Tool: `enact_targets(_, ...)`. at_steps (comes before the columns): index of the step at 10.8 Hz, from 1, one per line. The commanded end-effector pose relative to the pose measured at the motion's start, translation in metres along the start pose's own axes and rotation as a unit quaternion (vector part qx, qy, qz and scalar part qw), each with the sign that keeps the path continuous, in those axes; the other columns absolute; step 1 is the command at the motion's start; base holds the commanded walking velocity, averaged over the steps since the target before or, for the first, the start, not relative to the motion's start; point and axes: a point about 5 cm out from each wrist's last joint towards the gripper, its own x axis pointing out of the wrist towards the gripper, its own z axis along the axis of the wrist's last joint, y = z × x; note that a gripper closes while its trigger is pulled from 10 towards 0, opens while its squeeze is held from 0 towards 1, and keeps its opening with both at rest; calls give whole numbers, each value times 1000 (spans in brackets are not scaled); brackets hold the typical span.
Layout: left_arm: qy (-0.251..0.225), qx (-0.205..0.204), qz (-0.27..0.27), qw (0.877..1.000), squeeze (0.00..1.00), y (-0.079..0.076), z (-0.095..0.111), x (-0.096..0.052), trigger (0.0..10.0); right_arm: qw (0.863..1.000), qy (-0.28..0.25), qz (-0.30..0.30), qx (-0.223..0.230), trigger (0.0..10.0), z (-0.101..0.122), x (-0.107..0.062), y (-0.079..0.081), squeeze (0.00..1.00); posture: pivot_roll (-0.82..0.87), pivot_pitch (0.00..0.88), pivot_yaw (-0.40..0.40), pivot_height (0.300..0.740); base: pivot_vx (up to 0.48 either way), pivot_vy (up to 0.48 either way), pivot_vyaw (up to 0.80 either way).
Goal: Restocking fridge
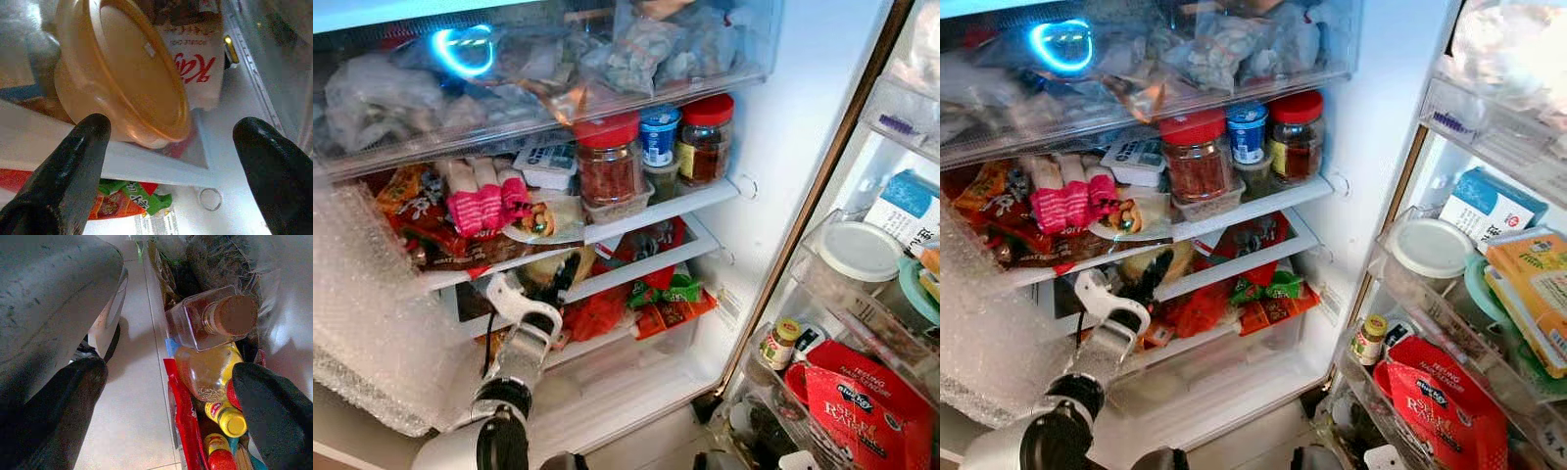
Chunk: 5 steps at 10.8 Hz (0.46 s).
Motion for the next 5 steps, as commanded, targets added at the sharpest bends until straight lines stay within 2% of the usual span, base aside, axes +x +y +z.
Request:
enact_targets(1,0,11,0,1000,0,1,3,1,10000,999,-33,15,-3,10000,19,3,7,0,-93,7,21,646,0,0,0)
enact_targets(3,3,13,2,1000,0,-1,5,3,10000,999,-33,16,-3,10000,19,3,7,0,-93,7,20,646,0,0,0)
enact_targets(5,21,41,2,999,0,2,0,1,10000,999,-33,16,-2,10000,19,3,7,0,-93,3,24,646,0,0,0)
